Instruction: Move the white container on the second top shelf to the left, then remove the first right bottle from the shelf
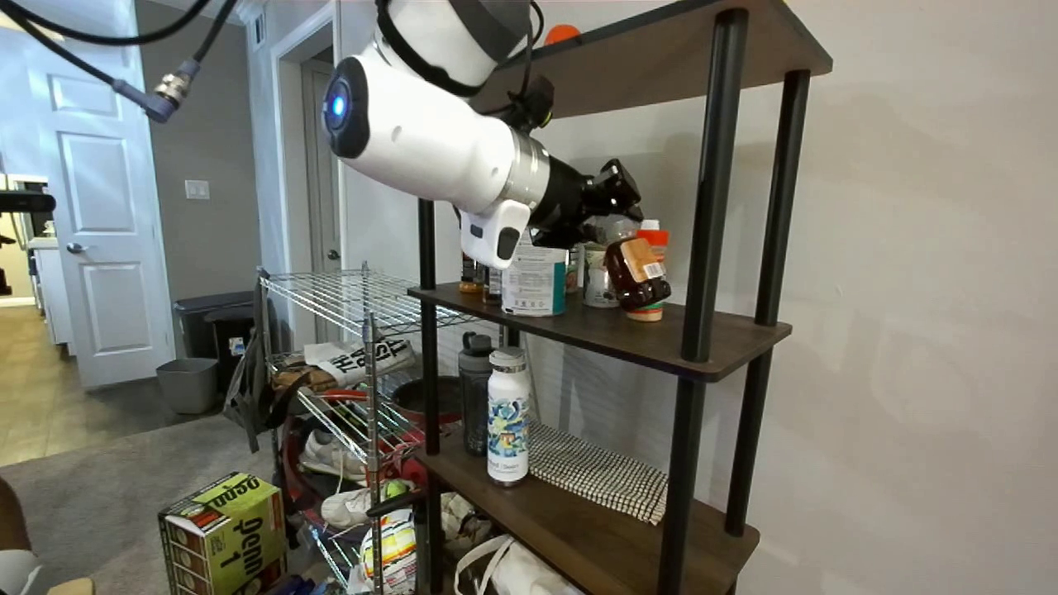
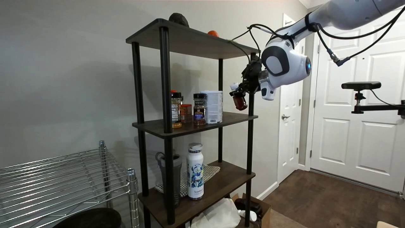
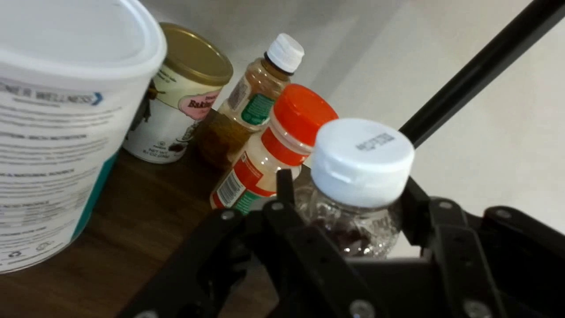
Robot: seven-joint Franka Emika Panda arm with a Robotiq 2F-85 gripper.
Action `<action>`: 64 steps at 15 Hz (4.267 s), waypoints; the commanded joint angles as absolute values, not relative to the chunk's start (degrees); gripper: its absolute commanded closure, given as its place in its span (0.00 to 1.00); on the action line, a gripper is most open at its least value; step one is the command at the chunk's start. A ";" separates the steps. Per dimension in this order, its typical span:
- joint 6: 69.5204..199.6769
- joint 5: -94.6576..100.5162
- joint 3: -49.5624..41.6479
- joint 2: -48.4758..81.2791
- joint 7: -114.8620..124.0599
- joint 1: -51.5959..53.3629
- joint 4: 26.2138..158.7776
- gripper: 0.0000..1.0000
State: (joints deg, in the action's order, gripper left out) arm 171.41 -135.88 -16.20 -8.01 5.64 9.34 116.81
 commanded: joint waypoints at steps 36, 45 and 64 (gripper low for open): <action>154.68 -122.99 -3.12 -12.60 31.51 -0.61 126.62 0.69; 154.41 -122.16 -4.52 -18.41 33.38 -1.47 132.87 0.69; 157.82 -120.43 -5.56 -35.42 33.06 -1.53 148.81 0.69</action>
State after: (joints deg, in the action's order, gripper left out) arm 158.09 -121.03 -5.65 -31.55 31.74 -0.84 145.50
